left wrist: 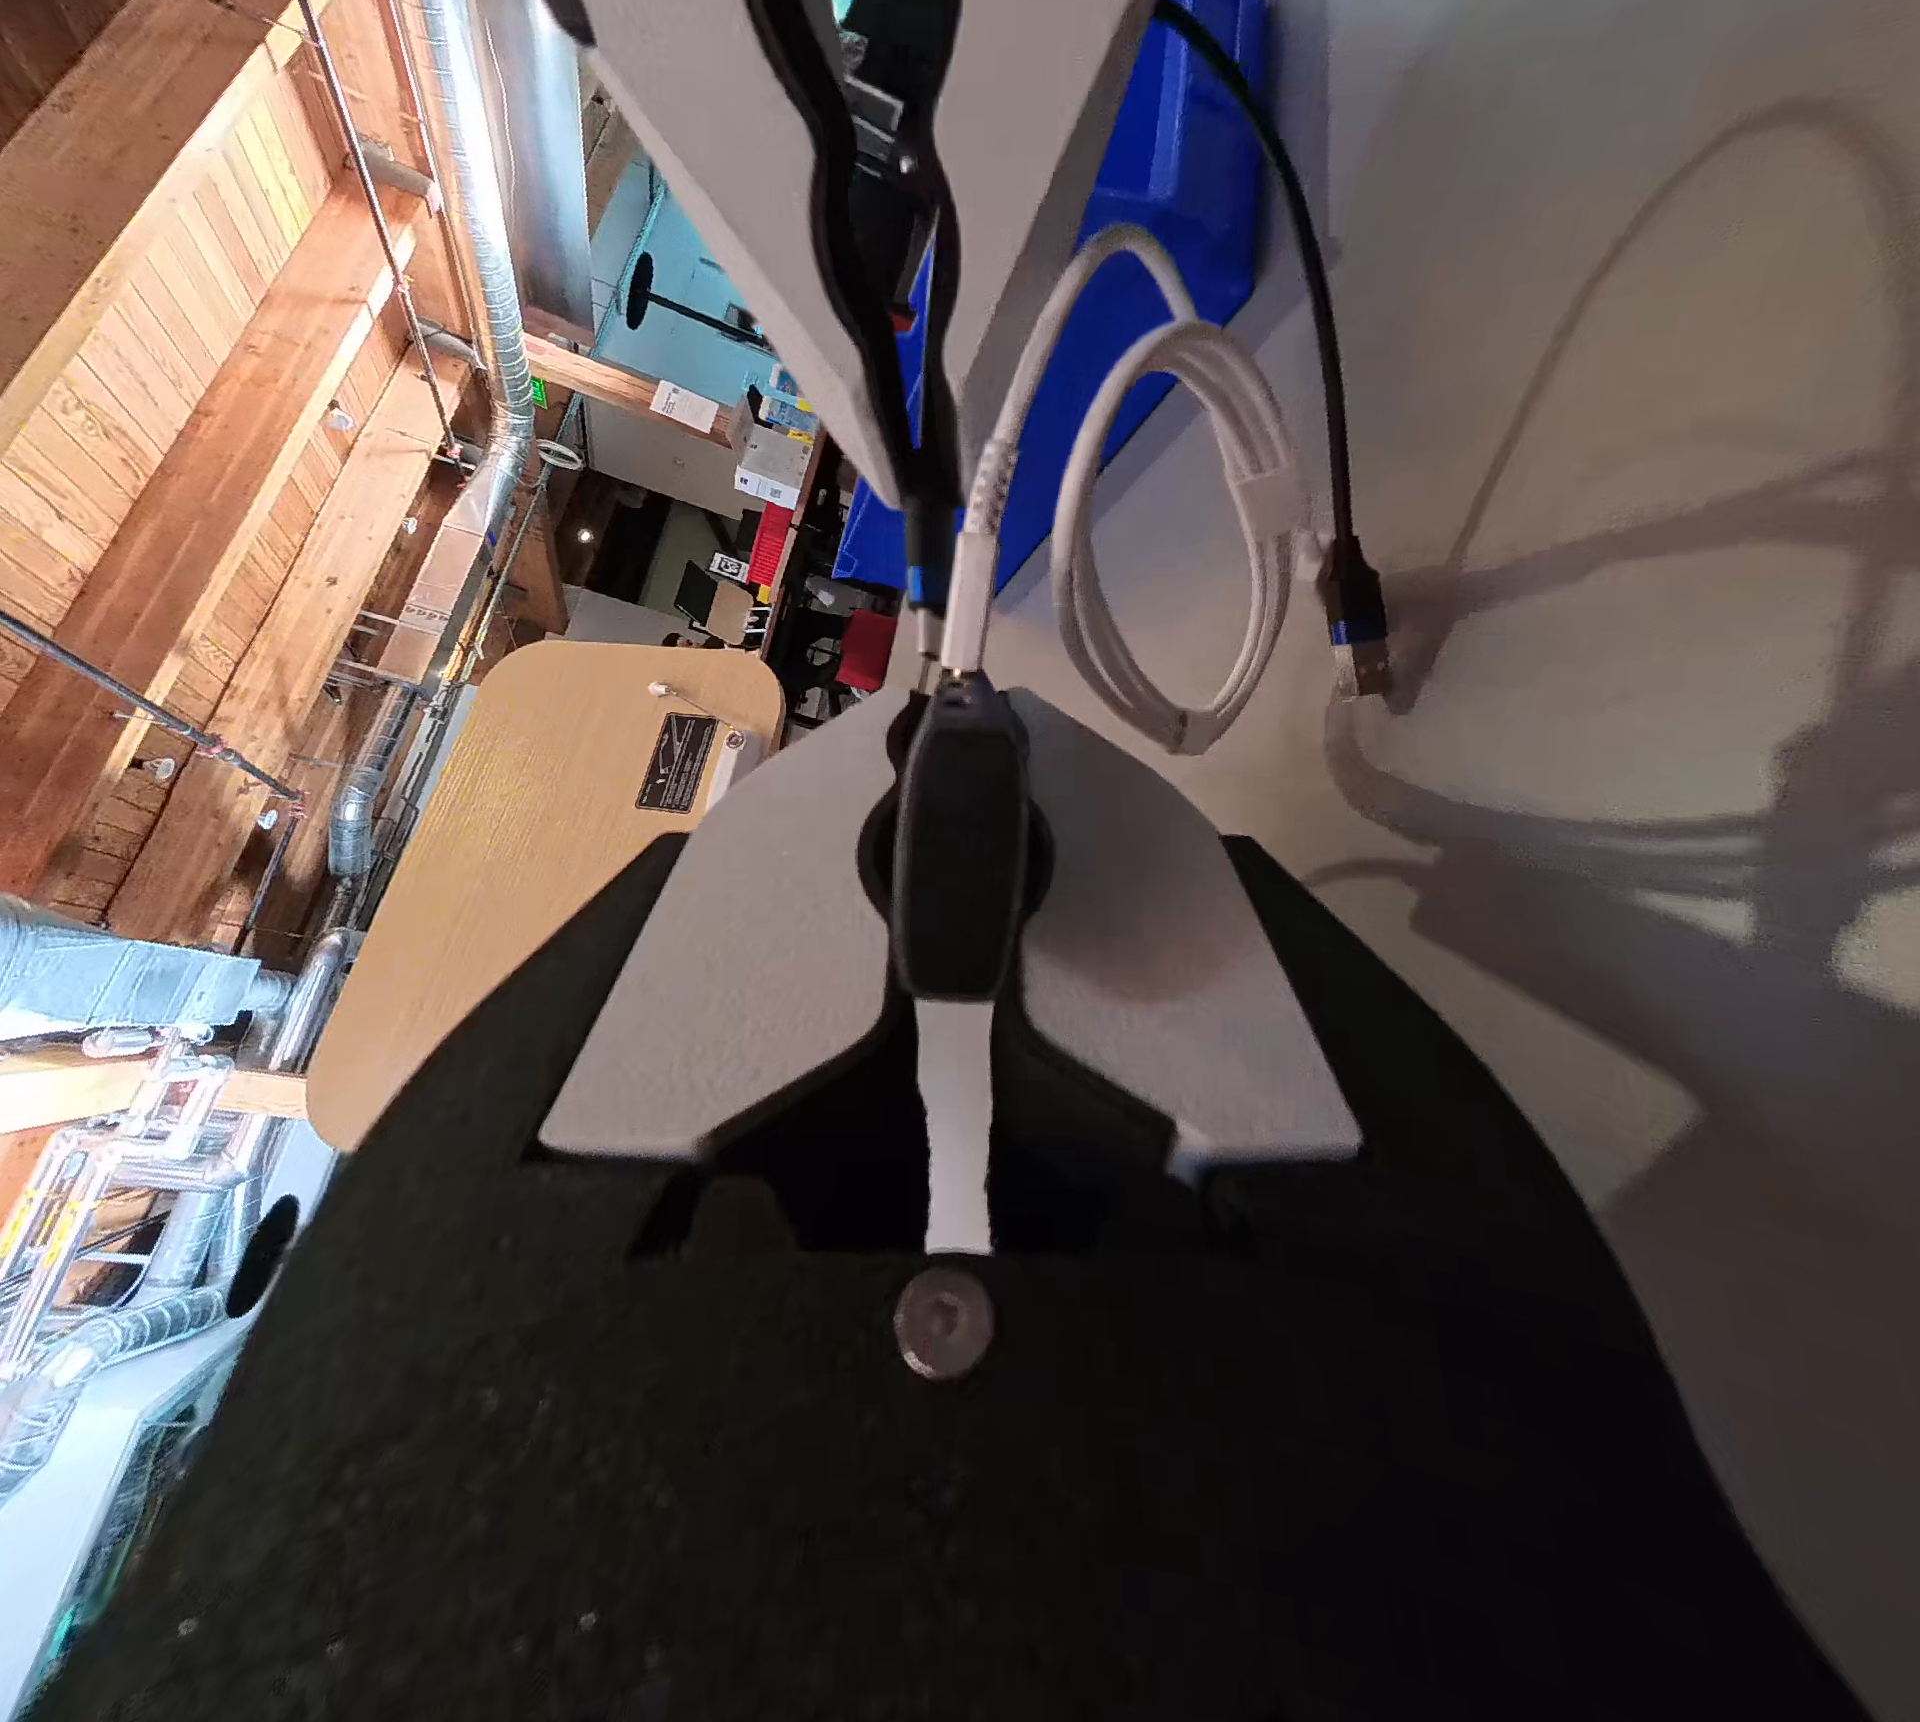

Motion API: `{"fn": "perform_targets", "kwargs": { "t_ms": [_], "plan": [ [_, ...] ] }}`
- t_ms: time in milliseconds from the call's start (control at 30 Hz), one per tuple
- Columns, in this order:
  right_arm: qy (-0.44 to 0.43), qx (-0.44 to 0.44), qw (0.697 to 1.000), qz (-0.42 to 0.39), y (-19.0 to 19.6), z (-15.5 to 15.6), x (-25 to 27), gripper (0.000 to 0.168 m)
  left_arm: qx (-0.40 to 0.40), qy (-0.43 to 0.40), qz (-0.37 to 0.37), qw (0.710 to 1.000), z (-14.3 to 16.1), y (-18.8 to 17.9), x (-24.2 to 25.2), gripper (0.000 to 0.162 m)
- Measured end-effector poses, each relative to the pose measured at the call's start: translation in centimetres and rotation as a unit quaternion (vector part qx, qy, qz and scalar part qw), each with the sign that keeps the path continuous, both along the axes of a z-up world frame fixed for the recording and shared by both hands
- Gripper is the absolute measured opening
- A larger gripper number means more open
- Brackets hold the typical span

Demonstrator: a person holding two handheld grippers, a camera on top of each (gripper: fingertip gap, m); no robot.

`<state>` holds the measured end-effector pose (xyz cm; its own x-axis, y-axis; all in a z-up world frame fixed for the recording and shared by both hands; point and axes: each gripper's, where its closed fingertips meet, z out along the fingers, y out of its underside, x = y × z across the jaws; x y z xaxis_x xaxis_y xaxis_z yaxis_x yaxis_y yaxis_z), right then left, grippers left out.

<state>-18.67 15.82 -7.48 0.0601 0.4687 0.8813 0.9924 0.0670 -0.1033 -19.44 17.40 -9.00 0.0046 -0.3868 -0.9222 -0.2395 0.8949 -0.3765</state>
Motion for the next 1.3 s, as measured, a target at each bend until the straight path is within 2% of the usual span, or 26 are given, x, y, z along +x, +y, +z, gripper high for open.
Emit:
{"fn": "perform_targets", "kwargs": {
  "t_ms": [500, 733, 867, 1100, 1200, 1267, 1300],
  "plan": [
    [-0.058, 0.018, 0.998, 0.0, 0.1, -0.4, 0.1, 0.004, 0.003, 0.003, 0.001, 1.0, 0.0, -0.4, 0.0, 0.011],
    [-0.116, 0.073, 0.99, 0.025, 0.2, -0.7, -0.3, 0.004, 0.0, 0.007, 0.007, 1.0, -0.3, -0.3, 0.1, 0.011],
    [-0.103, 0.079, 0.991, 0.032, 0.1, -0.7, -0.6, 0.004, -0.001, 0.001, 0.007, 1.0, 0.0, -0.4, 0.1, 0.01],
    [-0.031, 0.089, 0.995, 0.044, 0.1, -0.6, -0.9, 0.005, 0.002, -0.009, 0.009, 1.0, 0.4, -0.4, 0.0, 0.011],
    [0.08, 0.063, 0.994, 0.035, 0.0, -0.1, -0.8, 0.005, -0.009, -0.019, 0.003, 1.0, 0.7, -0.3, 0.0, 0.011],
    [0.135, 0.049, 0.989, 0.016, 0.2, 0.4, -0.3, 0.013, -0.001, -0.02, 0.012, 1.0, 0.7, 0.1, 0.0, 0.011],
    [0.17, 0.025, 0.985, 0.013, 0.0, 0.4, -0.2, 0.01, 0.002, -0.022, 0.014, 1.0, 0.7, 0.2, -0.1, 0.011]
  ]
}}
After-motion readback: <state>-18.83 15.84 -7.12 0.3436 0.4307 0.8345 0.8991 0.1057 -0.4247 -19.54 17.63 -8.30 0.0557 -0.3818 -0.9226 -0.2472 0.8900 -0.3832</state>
